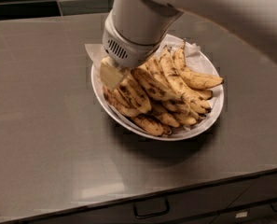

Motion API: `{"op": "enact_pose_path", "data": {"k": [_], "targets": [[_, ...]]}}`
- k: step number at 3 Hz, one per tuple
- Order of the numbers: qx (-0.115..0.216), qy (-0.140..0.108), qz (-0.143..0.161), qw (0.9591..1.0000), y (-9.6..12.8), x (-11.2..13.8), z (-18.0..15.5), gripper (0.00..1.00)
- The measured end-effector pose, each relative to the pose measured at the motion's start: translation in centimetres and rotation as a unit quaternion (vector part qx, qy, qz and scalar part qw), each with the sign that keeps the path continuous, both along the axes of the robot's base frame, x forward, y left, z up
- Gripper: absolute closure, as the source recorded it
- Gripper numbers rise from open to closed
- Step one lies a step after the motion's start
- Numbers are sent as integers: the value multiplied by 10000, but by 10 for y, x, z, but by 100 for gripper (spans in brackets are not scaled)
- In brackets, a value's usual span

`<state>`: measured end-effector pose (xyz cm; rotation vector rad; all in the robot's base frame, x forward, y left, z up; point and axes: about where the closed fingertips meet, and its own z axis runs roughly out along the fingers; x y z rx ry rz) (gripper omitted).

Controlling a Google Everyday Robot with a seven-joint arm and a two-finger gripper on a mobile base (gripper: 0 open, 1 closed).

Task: Pick banana from white bowl

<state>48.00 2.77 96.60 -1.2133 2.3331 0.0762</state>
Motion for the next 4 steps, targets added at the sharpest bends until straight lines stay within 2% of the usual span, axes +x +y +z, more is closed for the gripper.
{"op": "enact_pose_path", "data": {"k": [1, 2, 3, 4], "targets": [[-40, 19, 65, 10000, 2, 2, -3, 49], [-88, 71, 93, 9999, 2, 3, -5, 42], [-88, 71, 93, 9999, 2, 3, -5, 61], [-88, 71, 93, 9999, 2, 3, -5, 84]]}}
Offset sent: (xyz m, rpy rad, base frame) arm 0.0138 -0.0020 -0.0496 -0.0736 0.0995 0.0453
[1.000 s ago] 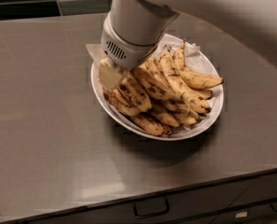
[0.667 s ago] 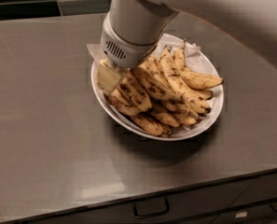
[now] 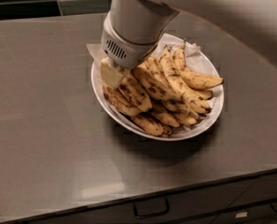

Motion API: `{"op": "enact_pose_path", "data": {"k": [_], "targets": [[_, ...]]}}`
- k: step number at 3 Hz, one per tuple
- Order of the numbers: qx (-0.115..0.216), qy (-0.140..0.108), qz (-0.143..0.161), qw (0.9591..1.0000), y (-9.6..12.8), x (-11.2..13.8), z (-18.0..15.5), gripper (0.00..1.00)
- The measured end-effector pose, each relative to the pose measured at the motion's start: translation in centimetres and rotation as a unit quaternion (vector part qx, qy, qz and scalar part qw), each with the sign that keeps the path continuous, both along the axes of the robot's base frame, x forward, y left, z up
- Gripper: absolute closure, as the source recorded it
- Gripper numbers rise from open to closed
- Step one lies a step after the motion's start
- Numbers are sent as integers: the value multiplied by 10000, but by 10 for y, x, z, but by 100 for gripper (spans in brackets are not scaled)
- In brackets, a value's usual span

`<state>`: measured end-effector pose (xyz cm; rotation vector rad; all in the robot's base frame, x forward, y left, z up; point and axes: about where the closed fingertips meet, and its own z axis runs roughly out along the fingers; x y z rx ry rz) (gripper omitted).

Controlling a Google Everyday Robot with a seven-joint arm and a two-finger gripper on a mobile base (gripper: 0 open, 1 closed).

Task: Pick banana from white bowl

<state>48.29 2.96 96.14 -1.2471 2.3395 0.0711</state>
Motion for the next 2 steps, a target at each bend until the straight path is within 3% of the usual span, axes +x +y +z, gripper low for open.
{"op": "enact_pose_path", "data": {"k": [1, 2], "targets": [[118, -86, 12, 9999, -1, -3, 9, 100], [573, -374, 89, 9976, -17, -8, 29, 100]]}}
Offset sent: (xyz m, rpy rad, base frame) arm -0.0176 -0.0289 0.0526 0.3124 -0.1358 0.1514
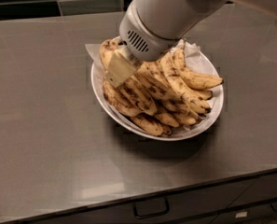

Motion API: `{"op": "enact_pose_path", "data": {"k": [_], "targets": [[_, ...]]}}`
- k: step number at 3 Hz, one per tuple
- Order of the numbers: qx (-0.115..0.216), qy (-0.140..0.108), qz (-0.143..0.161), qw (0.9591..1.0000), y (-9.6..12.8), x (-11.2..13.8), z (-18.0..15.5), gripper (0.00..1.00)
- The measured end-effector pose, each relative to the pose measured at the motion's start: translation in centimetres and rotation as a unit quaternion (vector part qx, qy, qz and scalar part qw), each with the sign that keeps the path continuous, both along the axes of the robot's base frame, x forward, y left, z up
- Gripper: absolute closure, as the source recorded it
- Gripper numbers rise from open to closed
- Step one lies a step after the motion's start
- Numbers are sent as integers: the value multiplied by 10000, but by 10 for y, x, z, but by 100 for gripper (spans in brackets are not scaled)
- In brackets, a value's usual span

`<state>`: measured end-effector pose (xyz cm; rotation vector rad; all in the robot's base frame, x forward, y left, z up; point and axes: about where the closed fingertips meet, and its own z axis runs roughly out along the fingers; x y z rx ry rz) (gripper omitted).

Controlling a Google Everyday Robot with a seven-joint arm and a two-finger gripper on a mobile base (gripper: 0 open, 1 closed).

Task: Pick banana from white bowl

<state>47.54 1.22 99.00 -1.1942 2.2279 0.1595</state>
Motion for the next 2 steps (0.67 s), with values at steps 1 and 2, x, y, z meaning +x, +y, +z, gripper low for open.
{"op": "enact_pose_path", "data": {"k": [1, 2], "targets": [[531, -465, 163, 9974, -21, -12, 32, 100], [914, -863, 316, 9916, -44, -28, 61, 100]]}}
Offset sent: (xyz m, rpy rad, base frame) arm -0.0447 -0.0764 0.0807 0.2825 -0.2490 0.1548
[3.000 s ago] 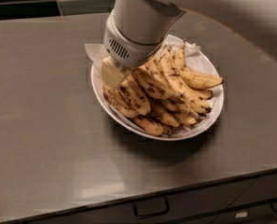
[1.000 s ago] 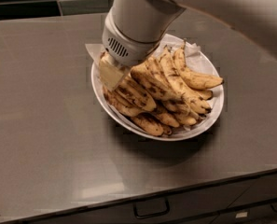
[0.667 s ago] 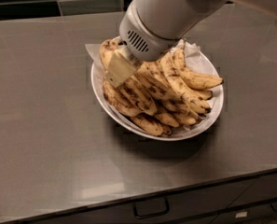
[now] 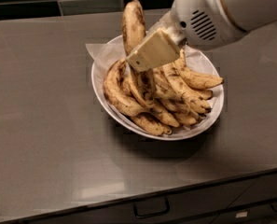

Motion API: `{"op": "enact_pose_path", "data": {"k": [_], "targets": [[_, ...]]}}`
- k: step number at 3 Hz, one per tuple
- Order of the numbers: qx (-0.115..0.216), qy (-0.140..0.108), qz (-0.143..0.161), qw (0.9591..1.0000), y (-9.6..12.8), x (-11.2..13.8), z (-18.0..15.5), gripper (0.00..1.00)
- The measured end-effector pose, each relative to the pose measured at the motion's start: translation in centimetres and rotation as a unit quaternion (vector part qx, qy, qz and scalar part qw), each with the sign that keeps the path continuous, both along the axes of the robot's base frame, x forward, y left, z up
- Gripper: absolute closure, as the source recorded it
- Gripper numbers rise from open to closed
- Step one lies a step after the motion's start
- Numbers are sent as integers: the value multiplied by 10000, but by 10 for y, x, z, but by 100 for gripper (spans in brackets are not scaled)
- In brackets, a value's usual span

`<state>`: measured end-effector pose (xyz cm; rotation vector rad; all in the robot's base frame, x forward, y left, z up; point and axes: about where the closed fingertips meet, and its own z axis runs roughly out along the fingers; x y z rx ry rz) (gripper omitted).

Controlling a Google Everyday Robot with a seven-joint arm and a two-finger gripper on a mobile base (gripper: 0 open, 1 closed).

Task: Pick banana from white bowl

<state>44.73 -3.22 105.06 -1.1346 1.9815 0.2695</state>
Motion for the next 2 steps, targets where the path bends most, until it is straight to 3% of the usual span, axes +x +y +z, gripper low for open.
{"op": "enact_pose_path", "data": {"k": [2], "targets": [[241, -492, 264, 9981, -32, -31, 46, 100]]}}
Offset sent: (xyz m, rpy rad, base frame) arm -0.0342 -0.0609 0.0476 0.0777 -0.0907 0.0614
